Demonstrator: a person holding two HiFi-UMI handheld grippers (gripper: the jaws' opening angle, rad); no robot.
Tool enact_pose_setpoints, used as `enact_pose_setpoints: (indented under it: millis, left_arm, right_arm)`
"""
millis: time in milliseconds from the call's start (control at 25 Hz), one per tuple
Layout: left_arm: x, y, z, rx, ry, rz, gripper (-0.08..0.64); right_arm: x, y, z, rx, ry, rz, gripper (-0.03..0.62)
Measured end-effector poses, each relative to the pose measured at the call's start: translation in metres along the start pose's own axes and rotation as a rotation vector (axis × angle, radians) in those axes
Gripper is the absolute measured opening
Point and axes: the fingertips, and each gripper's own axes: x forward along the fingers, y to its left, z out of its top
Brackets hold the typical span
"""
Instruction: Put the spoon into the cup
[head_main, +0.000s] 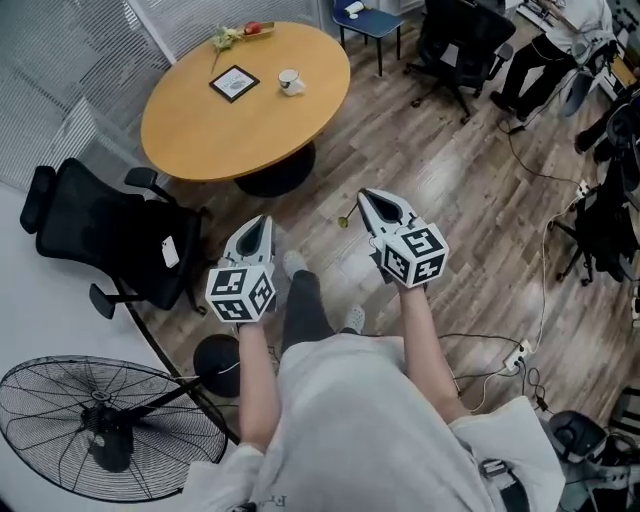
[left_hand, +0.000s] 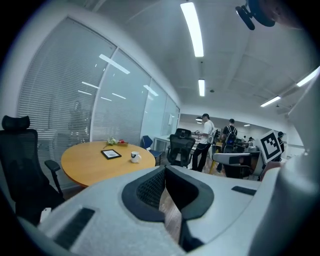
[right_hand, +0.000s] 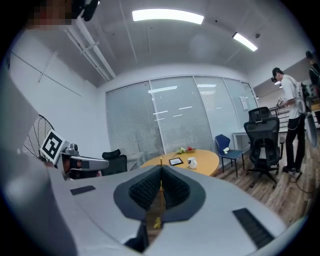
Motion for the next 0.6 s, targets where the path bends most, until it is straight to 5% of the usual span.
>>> enact_pose_setpoints:
  millis: [600]
  left_arm:
    - [0.139,0.054,0.051,0.008,0.026,-0.083,0.009]
  right_arm:
    - [0.102,-0.077,0.025,0.010,0.034,-0.059,0.000]
